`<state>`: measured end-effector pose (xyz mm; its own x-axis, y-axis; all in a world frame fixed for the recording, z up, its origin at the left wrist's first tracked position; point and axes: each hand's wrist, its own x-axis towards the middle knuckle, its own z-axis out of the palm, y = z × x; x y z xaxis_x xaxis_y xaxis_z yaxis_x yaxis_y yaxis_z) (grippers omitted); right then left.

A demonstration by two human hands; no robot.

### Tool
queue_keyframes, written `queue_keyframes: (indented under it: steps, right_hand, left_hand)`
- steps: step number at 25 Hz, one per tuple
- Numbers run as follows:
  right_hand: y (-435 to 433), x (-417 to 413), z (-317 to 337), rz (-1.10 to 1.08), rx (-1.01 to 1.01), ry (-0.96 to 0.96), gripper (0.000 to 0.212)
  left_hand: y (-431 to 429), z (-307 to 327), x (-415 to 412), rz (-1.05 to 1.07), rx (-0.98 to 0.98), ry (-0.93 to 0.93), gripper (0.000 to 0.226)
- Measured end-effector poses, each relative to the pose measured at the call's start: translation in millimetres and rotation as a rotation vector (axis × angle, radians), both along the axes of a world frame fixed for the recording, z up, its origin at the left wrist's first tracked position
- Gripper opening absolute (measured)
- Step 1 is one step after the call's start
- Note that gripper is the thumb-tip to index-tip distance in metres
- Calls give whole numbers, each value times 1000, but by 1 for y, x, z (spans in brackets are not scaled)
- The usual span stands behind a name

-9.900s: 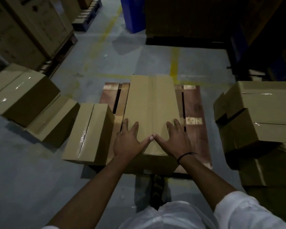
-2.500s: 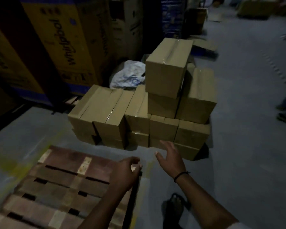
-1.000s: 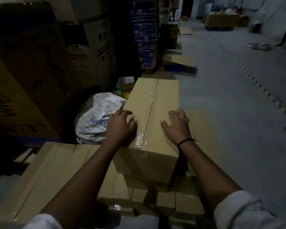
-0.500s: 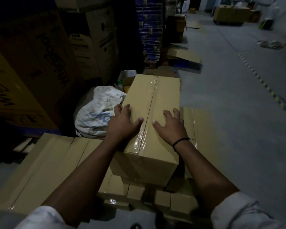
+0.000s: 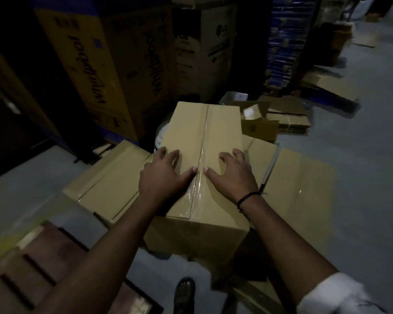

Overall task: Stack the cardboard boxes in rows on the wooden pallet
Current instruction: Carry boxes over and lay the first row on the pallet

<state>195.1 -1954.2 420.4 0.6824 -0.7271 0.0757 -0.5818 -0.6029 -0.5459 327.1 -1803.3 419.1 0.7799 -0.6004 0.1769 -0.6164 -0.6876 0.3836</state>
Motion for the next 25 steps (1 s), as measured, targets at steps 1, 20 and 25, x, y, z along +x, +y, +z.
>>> queue_keyframes:
  steps: [1, 20, 25]
  right_hand:
    - [12, 3, 0, 46, -3, -5, 74]
    - [342, -6, -41, 696, -30, 64, 74]
    - [473, -28, -79, 749, 20, 81, 75]
  left_hand:
    - [19, 1, -7, 64, -3, -7, 94]
    - [383, -48, -153, 750, -92, 86, 85]
    - [506, -72, -197, 825, 11, 185, 97]
